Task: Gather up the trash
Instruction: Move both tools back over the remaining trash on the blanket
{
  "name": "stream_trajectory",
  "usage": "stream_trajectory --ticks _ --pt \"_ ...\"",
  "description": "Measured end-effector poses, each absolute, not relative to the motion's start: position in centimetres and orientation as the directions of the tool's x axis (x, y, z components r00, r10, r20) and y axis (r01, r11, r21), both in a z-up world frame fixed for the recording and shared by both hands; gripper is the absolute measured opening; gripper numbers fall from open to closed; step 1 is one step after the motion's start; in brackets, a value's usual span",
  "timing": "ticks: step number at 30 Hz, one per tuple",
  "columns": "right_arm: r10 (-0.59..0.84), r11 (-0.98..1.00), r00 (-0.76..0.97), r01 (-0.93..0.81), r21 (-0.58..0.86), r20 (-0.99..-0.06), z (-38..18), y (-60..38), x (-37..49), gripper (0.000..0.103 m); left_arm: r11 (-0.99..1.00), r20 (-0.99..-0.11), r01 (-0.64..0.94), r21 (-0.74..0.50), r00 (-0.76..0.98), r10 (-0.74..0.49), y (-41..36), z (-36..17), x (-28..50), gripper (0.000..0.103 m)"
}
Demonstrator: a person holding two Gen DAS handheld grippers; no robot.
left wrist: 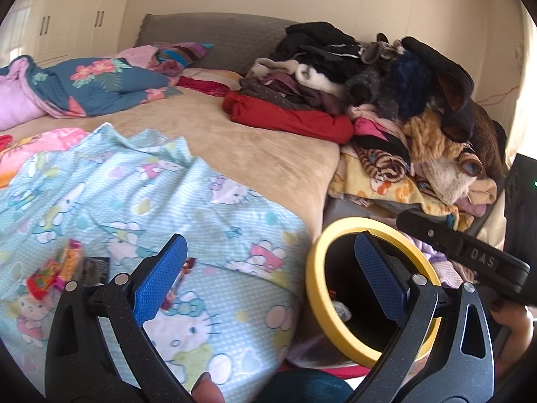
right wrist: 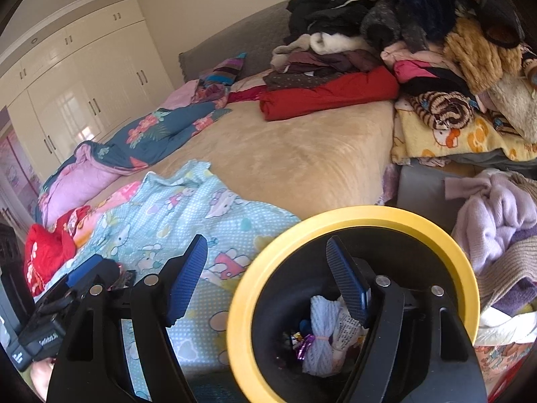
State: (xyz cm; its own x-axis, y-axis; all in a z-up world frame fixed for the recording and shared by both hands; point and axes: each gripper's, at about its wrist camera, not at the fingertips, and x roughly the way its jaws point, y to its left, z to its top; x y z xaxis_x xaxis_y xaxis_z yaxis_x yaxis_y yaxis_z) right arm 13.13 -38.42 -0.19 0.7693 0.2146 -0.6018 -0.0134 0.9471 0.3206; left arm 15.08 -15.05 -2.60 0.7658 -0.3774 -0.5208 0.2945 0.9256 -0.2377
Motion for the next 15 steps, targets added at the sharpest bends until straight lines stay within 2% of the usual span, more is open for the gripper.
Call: stream_trajectory --ticks 15 --pt "0.312 0.945 0.767 -0.188 0.268 -0.561 0.9 -30.3 11.9 0.071 0.955 -0.501 0.202 -0.217 0.817 -0.286 -9.4 -1.8 14.5 0.092"
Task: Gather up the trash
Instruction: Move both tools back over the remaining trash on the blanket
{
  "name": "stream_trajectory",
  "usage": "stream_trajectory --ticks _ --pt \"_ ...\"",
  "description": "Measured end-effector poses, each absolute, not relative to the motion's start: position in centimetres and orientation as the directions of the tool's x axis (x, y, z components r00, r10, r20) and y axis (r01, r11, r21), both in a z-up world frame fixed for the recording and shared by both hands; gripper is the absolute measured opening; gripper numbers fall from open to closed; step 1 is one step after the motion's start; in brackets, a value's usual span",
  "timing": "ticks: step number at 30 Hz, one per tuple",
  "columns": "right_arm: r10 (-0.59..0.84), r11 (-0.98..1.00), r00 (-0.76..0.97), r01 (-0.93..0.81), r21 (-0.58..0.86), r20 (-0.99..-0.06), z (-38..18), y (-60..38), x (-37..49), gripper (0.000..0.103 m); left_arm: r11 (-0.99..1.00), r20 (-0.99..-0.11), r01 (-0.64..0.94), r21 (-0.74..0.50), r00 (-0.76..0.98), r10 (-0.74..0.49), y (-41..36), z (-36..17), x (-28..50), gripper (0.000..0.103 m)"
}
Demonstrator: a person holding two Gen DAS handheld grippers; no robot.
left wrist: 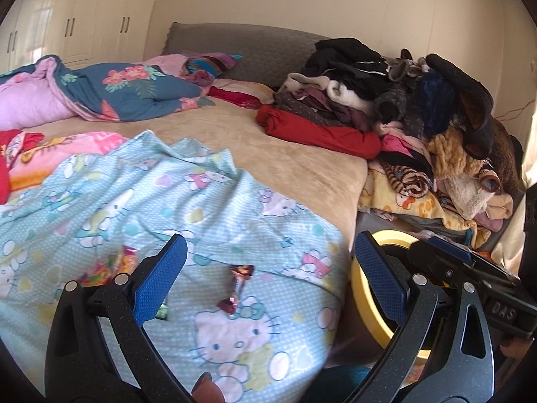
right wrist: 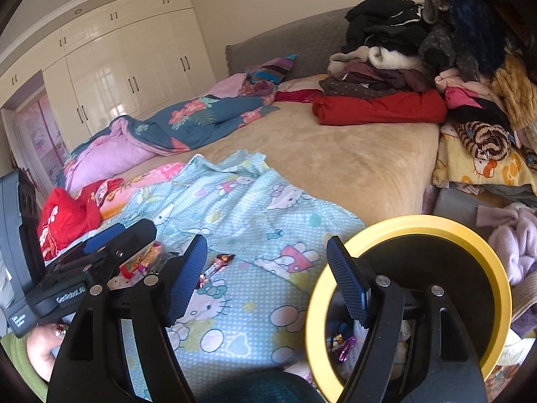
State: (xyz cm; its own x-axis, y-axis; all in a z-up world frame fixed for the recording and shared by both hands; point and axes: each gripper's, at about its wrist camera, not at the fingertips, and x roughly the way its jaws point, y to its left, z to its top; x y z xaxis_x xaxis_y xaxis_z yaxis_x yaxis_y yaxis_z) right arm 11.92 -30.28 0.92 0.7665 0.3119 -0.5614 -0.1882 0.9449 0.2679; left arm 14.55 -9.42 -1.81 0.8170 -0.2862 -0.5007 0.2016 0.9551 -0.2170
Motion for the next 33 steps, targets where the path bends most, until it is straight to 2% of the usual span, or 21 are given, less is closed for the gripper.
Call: stream_trajectory --ticks 17,27,31,33 --pt "0.353 0.935 0.725 -0.257 0.243 -0.592 0.0 -25.9 12.4 0.071 0.972 -0.511 0.109 -0.207 0.836 -0.202 -3.6 -2.4 14.9 0.092" --pt "0.358 0.934 0.693 -0.261 0.245 -0.626 -1.3 -23.9 13.9 0.071 0.979 -0.569 0.049 -0.200 0.807 -0.157 0.0 -4.9 15.4 0.092" --pt "0.354 0.935 0.681 -0.260 0.240 -0.641 -2.0 -23.2 14.7 0.071 0.977 -0.595 0.035 -0.212 0.788 -0.158 1.2 -6.1 15.6 0.085" --pt "0.351 0.936 0.674 -0.262 0.234 -0.650 -2.4 -22.8 15.0 0.071 0.976 -0.605 0.028 -0.216 0.780 -0.156 1.6 -6.6 15.7 0.078"
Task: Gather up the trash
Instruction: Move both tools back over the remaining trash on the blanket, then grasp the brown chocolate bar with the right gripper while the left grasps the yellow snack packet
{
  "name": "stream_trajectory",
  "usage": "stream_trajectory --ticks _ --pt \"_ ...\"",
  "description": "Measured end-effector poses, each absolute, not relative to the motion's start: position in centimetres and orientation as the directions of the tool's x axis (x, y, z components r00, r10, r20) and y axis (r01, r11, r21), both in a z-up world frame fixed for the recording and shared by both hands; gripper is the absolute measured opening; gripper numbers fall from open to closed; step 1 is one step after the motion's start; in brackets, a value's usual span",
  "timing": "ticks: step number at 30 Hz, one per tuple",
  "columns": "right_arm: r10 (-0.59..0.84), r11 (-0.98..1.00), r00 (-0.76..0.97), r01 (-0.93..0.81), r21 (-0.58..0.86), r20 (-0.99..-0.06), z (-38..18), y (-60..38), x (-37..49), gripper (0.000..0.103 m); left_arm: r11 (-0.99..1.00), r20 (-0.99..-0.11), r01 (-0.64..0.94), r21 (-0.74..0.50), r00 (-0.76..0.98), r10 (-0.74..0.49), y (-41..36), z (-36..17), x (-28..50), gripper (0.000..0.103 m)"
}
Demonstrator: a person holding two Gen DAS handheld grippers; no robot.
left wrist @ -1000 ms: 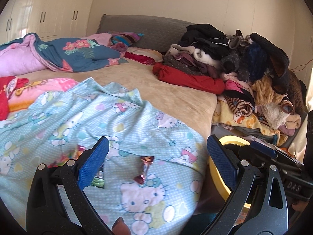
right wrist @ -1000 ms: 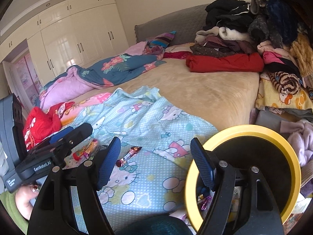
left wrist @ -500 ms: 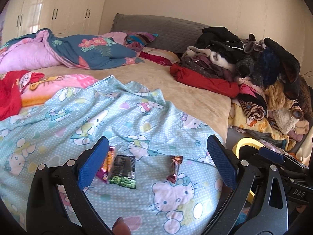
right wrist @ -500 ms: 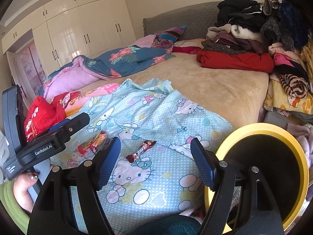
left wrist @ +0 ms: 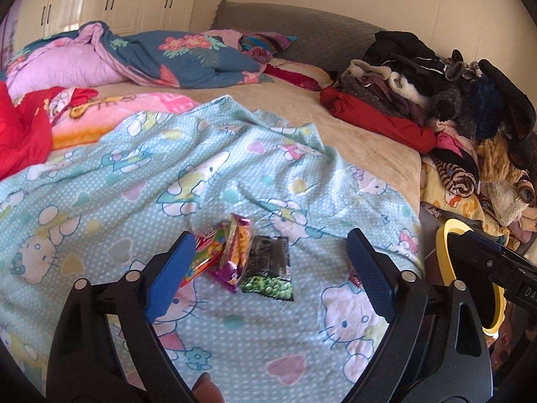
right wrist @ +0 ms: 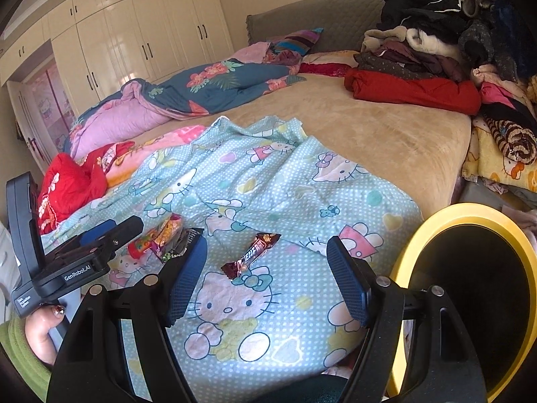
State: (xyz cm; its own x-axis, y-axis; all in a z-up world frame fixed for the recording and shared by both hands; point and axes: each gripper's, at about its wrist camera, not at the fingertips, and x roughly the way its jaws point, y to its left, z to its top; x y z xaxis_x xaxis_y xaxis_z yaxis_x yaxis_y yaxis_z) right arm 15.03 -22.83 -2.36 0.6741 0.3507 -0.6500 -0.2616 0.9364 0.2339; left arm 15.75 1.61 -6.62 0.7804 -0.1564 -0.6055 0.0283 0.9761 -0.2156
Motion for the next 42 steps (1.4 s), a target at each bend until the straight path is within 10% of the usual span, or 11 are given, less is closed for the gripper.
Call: stream_trajectory --ticks 11,25,33,37,42 --pt "0.353 0.935 0.626 -0.261 0.241 -0.695 -4.6 -21.2 16.9 0.071 0.968 -0.678 -0.002 -0.252 0.715 -0.174 2.9 -9.9 16.8 0.051" --pt "0.365 0.931 0.529 -0.232 0.283 -0.766 -8.6 -18.6 20.1 0.071 0.960 -0.705 -0.042 -0.278 0.688 -0.174 3.7 -12.0 18.3 0.043" --pt "0.385 0.923 0.469 -0.227 0.312 -0.795 -10.5 -17.1 21.6 0.049 0.953 -0.708 -0.066 -0.296 0.684 -0.173 4.3 -12.6 18.9 0.032" --pt "0.400 0.916 0.431 -0.207 0.342 -0.809 -11.8 -17.2 22.0 0.016 0.951 -0.713 -0.077 -0.301 0.681 -0.171 4.4 -12.9 19.1 0.027" --pt "0.429 0.903 0.447 -0.205 0.377 -0.785 -11.3 -17.9 21.5 0.014 0.949 -0.715 -0.079 -0.304 0.678 -0.173 4.6 -13.0 19.2 0.014"
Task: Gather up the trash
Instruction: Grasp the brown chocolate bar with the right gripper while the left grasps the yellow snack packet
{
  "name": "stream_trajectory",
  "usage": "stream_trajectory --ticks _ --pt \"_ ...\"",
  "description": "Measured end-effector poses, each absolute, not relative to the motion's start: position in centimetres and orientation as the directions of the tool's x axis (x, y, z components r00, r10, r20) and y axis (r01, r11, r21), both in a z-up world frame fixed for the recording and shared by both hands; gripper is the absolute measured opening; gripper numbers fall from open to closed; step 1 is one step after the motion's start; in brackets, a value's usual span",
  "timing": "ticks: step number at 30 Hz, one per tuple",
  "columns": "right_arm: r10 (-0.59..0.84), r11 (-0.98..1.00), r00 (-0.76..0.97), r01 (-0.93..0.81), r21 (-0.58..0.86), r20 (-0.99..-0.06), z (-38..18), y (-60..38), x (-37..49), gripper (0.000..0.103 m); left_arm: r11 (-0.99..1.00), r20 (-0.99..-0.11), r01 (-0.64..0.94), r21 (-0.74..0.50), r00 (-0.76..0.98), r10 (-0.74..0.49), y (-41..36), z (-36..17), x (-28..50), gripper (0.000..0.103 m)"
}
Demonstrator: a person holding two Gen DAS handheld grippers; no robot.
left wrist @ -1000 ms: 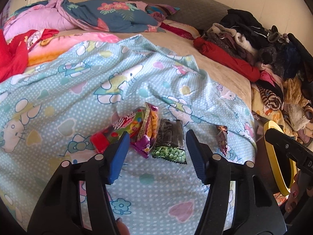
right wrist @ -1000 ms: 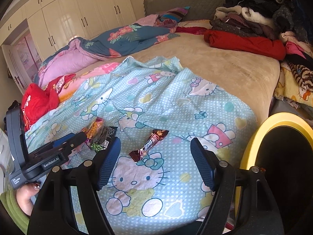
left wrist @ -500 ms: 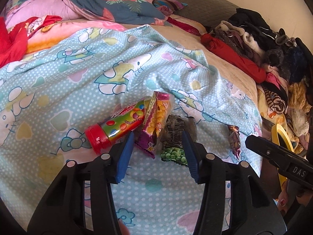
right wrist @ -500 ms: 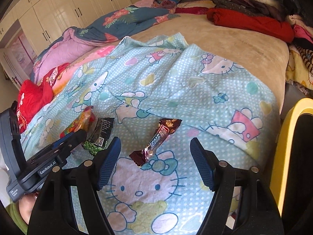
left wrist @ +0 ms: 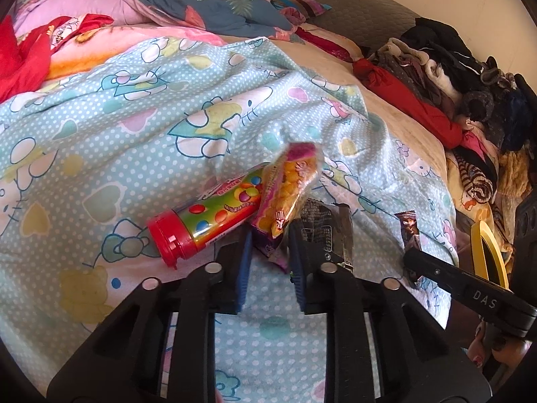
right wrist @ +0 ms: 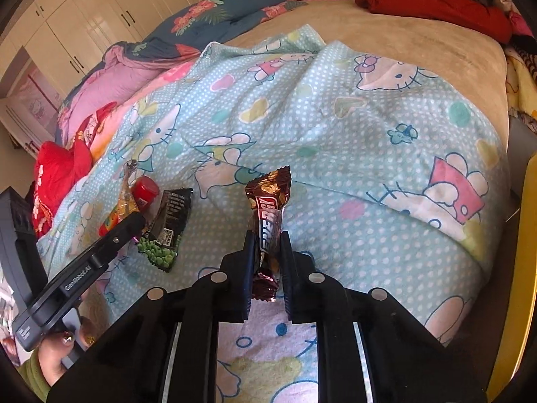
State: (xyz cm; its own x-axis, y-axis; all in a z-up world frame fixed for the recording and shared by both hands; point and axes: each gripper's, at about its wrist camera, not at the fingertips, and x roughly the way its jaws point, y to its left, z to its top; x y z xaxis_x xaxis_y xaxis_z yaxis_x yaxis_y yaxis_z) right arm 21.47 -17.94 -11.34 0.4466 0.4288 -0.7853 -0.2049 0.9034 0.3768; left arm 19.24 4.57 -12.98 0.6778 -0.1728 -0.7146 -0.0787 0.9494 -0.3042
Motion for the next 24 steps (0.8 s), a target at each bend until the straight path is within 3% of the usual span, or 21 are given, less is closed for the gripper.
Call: stream_trajectory --ticks 24 --pt "0.485 0.874 0.538 -0.280 0.397 -0.690 -6.8 -19.7 16.5 0.014 0.952 -0.630 0.071 -0.297 0.735 -0.251 0.0 -8.2 17.3 0.012"
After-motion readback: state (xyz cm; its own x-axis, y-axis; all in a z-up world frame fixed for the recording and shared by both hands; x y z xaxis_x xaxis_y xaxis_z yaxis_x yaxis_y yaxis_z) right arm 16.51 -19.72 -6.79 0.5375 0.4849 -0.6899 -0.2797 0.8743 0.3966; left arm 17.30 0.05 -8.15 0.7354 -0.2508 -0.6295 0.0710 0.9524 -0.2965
